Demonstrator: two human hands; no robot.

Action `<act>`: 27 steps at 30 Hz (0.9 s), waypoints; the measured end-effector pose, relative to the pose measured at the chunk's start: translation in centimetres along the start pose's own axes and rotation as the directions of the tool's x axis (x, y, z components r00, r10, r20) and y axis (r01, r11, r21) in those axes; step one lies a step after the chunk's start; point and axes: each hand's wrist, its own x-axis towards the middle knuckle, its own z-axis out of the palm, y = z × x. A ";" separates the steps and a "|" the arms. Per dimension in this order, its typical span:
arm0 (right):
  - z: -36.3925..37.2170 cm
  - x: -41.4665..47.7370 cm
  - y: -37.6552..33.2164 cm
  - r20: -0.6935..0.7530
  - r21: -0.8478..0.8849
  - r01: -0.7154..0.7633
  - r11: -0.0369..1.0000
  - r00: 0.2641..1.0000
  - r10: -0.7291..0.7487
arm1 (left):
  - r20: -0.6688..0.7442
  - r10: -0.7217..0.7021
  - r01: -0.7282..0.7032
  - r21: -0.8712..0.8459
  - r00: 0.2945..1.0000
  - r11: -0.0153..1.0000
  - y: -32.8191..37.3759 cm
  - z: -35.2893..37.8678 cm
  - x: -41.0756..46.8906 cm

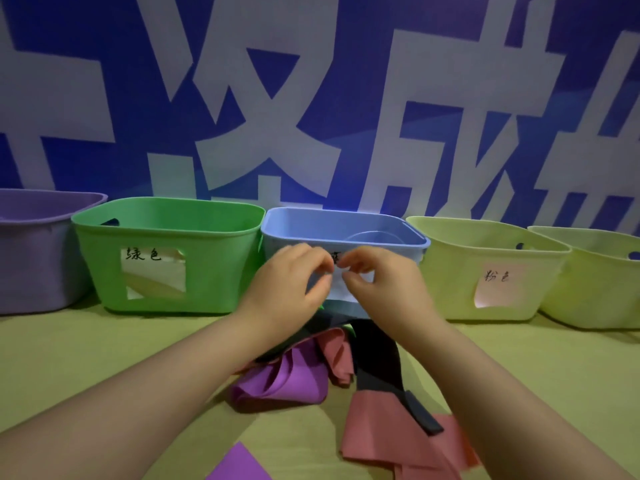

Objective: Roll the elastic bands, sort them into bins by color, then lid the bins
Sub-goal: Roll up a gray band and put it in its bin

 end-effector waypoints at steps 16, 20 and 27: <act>0.8 -5.0 0.6 0.252 -0.153 -0.094 0.984 0.959 0.131 | 0.299 -0.172 0.137 0.134 0.939 0.981 1.7 0.5 -3.6; 0.5 -5.1 0.7 0.159 -0.117 -0.120 0.986 0.978 0.138 | 0.322 -0.165 0.117 0.161 0.932 0.980 1.9 0.2 -3.5; -0.7 -4.3 0.0 -0.022 0.112 -0.188 0.976 0.981 0.192 | 0.299 -0.324 0.272 0.203 0.898 0.941 1.2 -1.7 -4.2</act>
